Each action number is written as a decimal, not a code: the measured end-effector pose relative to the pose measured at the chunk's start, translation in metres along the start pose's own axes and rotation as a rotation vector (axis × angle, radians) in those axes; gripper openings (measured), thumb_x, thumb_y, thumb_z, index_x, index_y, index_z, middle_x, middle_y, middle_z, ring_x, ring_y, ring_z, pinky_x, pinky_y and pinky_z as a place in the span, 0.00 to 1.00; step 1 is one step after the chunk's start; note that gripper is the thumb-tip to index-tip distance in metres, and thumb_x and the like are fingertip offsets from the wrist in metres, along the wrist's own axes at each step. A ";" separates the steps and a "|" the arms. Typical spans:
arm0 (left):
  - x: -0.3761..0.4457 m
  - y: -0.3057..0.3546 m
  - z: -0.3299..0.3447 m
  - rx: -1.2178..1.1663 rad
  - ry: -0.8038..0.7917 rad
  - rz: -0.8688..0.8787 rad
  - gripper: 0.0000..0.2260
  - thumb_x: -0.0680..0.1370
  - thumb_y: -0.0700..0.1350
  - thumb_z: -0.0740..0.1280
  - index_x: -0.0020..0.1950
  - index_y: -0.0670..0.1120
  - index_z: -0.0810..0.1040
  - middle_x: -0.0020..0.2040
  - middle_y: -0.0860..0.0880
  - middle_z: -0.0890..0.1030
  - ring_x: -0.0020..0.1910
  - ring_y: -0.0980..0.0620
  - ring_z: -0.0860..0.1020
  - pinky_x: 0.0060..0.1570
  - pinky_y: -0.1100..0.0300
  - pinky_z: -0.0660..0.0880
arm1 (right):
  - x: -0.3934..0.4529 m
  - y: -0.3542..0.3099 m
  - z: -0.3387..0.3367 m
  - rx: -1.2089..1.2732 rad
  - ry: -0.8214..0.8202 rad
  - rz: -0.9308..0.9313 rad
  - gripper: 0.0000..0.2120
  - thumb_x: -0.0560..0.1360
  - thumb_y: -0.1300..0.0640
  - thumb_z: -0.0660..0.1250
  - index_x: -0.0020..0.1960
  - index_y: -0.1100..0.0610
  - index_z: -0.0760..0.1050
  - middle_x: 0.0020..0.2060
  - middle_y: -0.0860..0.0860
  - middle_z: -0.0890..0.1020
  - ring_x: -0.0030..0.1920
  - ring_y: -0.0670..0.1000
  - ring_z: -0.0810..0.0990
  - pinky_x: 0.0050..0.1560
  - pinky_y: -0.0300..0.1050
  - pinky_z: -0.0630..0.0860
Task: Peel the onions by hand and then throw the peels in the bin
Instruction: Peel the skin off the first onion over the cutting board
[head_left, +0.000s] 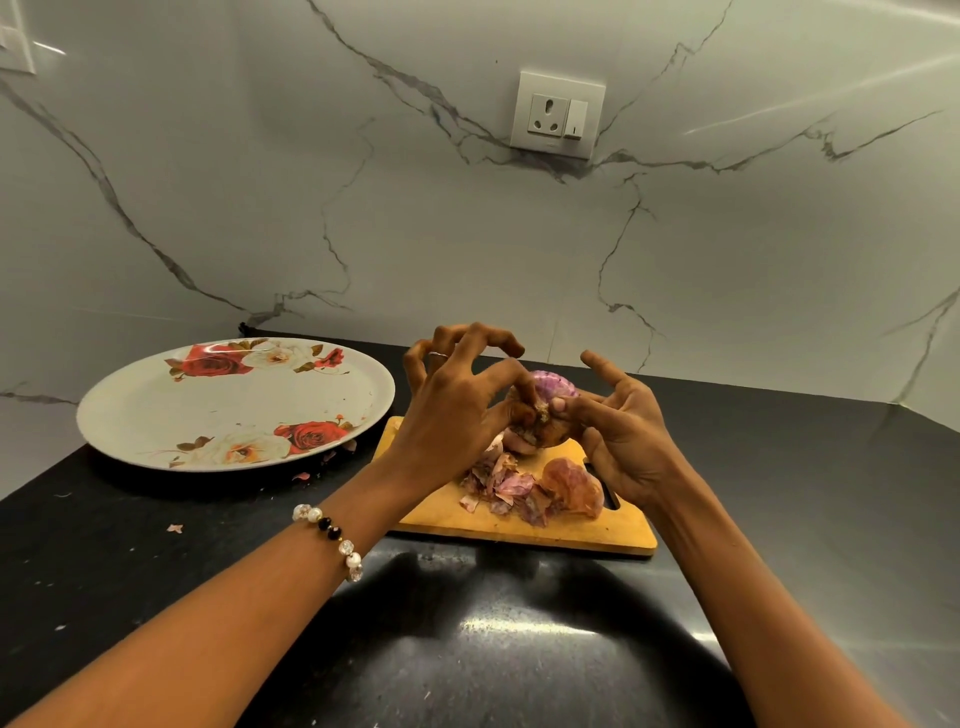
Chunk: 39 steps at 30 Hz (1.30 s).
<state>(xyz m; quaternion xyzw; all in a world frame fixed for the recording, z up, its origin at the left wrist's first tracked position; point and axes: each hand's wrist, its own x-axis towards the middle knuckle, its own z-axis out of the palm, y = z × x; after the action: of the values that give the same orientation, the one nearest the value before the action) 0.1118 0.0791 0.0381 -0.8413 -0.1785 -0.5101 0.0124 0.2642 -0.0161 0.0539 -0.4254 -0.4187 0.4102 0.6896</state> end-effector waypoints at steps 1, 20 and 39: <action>0.000 -0.001 0.001 -0.011 0.012 -0.019 0.07 0.70 0.49 0.71 0.47 0.52 0.82 0.59 0.47 0.77 0.63 0.49 0.65 0.54 0.48 0.59 | 0.001 0.001 0.001 -0.001 0.005 -0.001 0.46 0.65 0.71 0.69 0.78 0.60 0.53 0.43 0.63 0.84 0.42 0.57 0.85 0.52 0.52 0.81; -0.002 0.003 0.003 0.023 -0.017 0.016 0.06 0.69 0.43 0.68 0.42 0.52 0.83 0.63 0.47 0.75 0.67 0.46 0.61 0.57 0.48 0.54 | 0.002 0.006 -0.001 0.003 0.092 0.012 0.46 0.70 0.76 0.67 0.79 0.57 0.47 0.40 0.60 0.86 0.44 0.58 0.85 0.54 0.55 0.79; -0.002 0.003 0.004 -0.007 0.007 -0.030 0.07 0.69 0.44 0.70 0.43 0.54 0.84 0.65 0.47 0.74 0.68 0.46 0.60 0.58 0.45 0.57 | 0.001 0.008 0.005 -0.084 0.190 0.090 0.47 0.70 0.75 0.68 0.80 0.57 0.45 0.61 0.66 0.75 0.57 0.64 0.80 0.66 0.67 0.69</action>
<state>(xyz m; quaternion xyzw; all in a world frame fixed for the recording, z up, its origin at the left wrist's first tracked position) 0.1154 0.0767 0.0353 -0.8367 -0.1894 -0.5138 0.0024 0.2584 -0.0116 0.0477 -0.5093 -0.3489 0.3806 0.6885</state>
